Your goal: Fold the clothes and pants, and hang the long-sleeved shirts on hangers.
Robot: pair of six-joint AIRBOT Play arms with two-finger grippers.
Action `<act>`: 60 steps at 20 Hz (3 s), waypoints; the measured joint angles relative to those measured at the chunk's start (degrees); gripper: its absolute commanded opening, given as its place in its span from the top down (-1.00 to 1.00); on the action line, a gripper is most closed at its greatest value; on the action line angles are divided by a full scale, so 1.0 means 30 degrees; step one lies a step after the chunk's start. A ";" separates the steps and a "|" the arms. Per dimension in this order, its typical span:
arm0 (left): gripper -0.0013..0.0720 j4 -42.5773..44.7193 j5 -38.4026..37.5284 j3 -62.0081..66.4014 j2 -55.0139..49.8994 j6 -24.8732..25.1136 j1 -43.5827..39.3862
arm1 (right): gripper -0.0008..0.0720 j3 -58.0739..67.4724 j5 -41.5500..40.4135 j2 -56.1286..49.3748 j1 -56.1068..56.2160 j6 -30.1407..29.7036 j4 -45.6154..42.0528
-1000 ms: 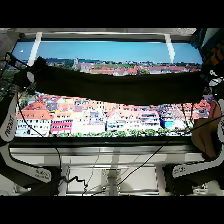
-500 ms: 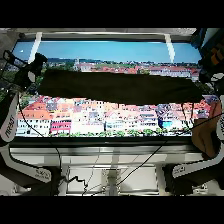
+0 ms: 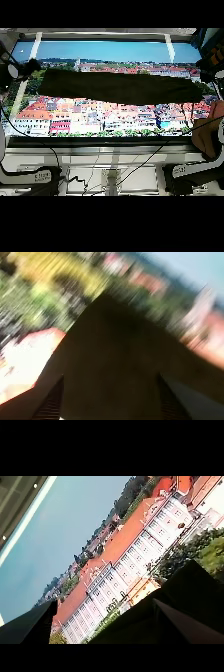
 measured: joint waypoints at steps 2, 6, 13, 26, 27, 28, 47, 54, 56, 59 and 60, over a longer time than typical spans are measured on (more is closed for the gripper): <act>-0.58 0.0750 -0.2550 -0.1020 0.0685 0.0707 0.0277 | -0.85 0.0000 0.0699 0.0160 0.0007 -0.0488 -0.0437; -0.56 0.0131 -0.2630 -0.4466 0.2222 -0.0685 0.0539 | -0.85 0.0000 0.1566 0.0379 0.0007 -0.0991 -0.1042; 0.33 -0.6936 0.4291 -0.9406 0.2958 -0.2011 0.0867 | -0.85 0.0000 0.1982 0.0452 0.0007 -0.1195 -0.1625; -0.96 -0.9194 1.0469 -1.0047 0.0481 -0.2251 0.1326 | -0.85 0.0000 0.2062 0.0452 0.0007 -0.1239 -0.1800; -0.96 -0.9245 1.0797 -0.9894 0.0087 -0.2251 0.1319 | -0.85 0.0000 0.2084 0.0459 0.0007 -0.1239 -0.1792; -0.96 -0.9260 1.1103 -0.9661 -0.0350 -0.2251 0.1326 | -0.85 0.0000 0.2142 0.0474 0.0007 -0.1231 -0.1800; 0.91 -0.7949 1.2211 -0.3315 -0.4736 -0.1115 0.0197 | 0.61 0.0015 0.6040 0.5027 0.0080 -0.3184 -0.0882; 0.91 -0.2812 0.9785 -0.3053 0.0066 0.0495 -0.0408 | 0.89 0.0015 0.5391 0.5268 0.3534 -0.6273 0.1647; 0.91 -0.1843 0.9231 -0.3045 0.1333 0.0634 -0.0699 | 0.89 0.0015 0.5115 0.4932 0.5238 -0.6433 0.1792; 0.91 -0.1158 0.8633 -0.3024 0.2841 0.1180 -0.1428 | 0.89 0.0138 0.4758 0.3730 0.8233 -0.5872 0.2098; 0.91 -0.1049 0.8444 -0.3031 0.3279 0.1464 -0.1727 | 0.90 0.0328 0.4648 0.3169 0.9231 -0.5654 0.2171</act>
